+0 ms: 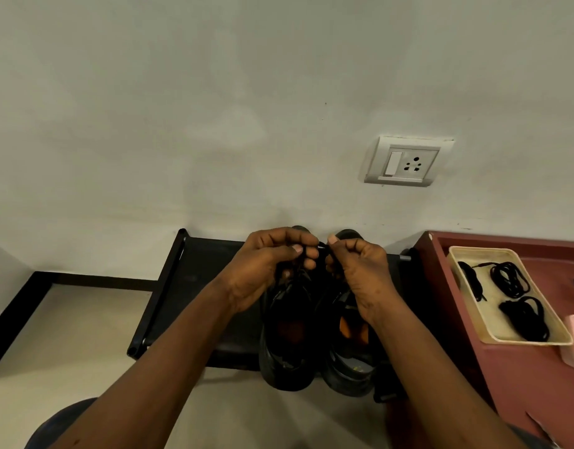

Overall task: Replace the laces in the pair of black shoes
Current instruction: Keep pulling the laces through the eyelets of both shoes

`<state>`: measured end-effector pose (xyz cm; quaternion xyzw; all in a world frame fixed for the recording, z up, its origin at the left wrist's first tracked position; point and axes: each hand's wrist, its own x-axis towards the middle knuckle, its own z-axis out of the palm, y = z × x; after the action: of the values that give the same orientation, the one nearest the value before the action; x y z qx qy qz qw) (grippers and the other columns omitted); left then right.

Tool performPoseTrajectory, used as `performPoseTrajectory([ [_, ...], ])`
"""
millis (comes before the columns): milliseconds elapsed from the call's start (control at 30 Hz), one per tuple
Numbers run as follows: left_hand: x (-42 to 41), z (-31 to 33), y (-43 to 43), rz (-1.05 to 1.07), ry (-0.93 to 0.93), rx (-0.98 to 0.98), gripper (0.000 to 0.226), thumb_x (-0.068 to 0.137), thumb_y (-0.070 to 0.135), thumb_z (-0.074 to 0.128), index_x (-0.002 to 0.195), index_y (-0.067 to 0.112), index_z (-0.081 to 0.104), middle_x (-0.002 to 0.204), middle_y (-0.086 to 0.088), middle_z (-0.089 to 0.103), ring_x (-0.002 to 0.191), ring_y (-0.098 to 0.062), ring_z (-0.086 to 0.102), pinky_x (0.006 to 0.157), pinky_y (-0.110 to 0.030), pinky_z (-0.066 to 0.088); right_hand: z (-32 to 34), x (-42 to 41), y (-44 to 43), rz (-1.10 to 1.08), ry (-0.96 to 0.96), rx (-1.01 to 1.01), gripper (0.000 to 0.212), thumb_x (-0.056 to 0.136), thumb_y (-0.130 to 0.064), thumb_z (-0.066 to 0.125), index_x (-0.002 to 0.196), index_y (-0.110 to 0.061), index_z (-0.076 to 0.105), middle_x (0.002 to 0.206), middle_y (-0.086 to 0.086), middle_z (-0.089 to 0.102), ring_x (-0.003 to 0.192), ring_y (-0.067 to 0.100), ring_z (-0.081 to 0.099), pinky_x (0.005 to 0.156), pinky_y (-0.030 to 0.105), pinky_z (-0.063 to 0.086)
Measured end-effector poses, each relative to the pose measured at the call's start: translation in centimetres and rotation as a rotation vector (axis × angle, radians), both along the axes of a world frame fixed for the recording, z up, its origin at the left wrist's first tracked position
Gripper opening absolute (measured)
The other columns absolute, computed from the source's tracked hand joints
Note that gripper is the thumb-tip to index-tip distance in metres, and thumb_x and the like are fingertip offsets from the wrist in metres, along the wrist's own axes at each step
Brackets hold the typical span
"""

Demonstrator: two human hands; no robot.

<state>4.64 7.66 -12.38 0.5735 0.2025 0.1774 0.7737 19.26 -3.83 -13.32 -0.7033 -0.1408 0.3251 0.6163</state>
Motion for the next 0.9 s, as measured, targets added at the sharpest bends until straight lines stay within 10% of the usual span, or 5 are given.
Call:
performPoseTrajectory([
  [200, 0.2, 0.2, -0.3, 0.19, -0.003, 0.244, 0.015, 0.097, 0.004, 0.067, 0.11, 0.004, 0.073, 0.099, -0.014, 0.079, 0.089, -0.025, 0.077, 0.078, -0.031, 0.061, 0.3, 0.0, 0.3, 0.013, -0.01, 0.03, 0.027, 0.096, -0.035, 0.073, 0.09, -0.008, 0.074, 0.064, -0.001, 0.071, 0.058, 0.007, 0.064, 0.06, 0.023, 0.053],
  [433, -1.7, 1.2, 2.5, 0.433, 0.052, -0.004, 0.015, 0.102, 0.021, 0.062, 0.105, 0.015, 0.075, 0.112, -0.009, 0.078, 0.106, -0.021, 0.075, 0.082, -0.034, 0.055, 1.5, 1.9, -0.6, -0.233, 0.146, 0.222, 0.022, 0.105, -0.03, 0.06, 0.106, -0.009, 0.063, 0.092, 0.009, 0.08, 0.09, 0.022, 0.078, 0.081, 0.033, 0.062],
  [633, -3.8, 1.0, 5.0, 0.623, 0.235, -0.085, 0.013, 0.101, 0.025, 0.062, 0.106, 0.021, 0.073, 0.091, 0.004, 0.079, 0.094, -0.013, 0.077, 0.091, -0.039, 0.046, 2.4, 3.9, -1.4, -0.473, 0.334, 0.358, 0.013, 0.111, -0.032, 0.048, 0.107, -0.021, 0.052, 0.088, 0.005, 0.077, 0.074, 0.018, 0.074, 0.049, 0.021, 0.045],
  [767, -5.4, 0.3, 6.1, 0.648, 0.574, 0.322, 0.015, 0.097, 0.022, 0.068, 0.085, 0.021, 0.076, 0.079, 0.001, 0.078, 0.077, -0.013, 0.074, 0.066, -0.026, 0.05, 2.3, 5.1, -2.0, -0.649, 0.281, 0.337, 0.015, 0.109, -0.036, 0.049, 0.106, -0.022, 0.055, 0.081, -0.002, 0.076, 0.064, 0.01, 0.071, 0.05, 0.022, 0.046],
  [900, -6.5, -0.6, 6.5, 0.291, 0.986, 0.754, 0.022, 0.094, 0.029, 0.07, 0.072, 0.026, 0.072, 0.086, 0.004, 0.074, 0.091, -0.02, 0.069, 0.083, -0.033, 0.051, 1.7, 6.3, -2.5, -0.702, 0.157, 0.165, 0.019, 0.107, -0.036, 0.052, 0.107, -0.018, 0.058, 0.096, 0.003, 0.069, 0.073, 0.015, 0.068, 0.055, 0.026, 0.046],
])
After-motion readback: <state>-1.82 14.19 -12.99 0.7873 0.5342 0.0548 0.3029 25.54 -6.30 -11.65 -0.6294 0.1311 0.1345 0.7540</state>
